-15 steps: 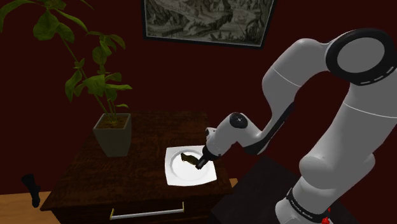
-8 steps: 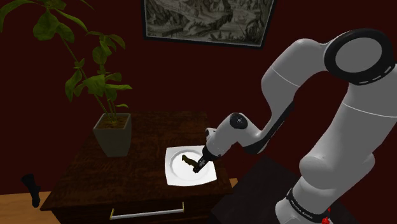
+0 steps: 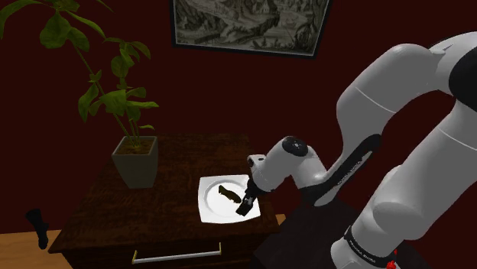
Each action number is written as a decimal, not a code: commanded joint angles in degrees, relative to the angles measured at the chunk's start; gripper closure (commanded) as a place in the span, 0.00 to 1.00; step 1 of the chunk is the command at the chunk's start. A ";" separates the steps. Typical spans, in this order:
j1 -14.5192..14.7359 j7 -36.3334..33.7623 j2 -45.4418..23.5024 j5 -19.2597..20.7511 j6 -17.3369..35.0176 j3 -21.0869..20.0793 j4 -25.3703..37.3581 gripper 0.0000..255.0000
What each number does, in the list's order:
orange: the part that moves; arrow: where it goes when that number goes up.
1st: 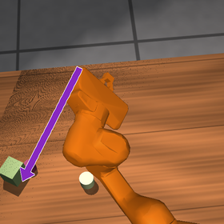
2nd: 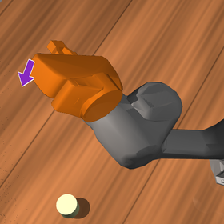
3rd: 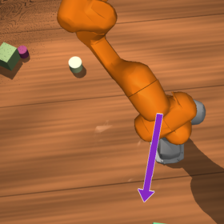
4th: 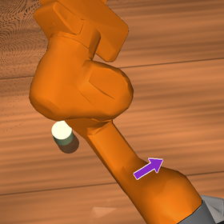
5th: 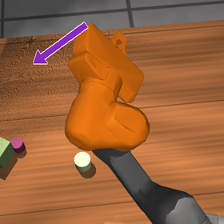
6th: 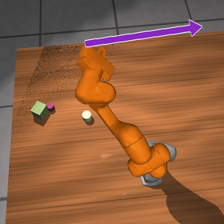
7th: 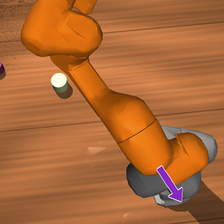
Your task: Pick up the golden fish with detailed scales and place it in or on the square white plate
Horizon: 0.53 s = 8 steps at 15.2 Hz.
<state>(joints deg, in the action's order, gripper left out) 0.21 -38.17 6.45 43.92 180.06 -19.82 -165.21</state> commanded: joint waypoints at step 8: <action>12.86 17.20 3.43 -30.60 -1.48 11.51 -2.20 0.00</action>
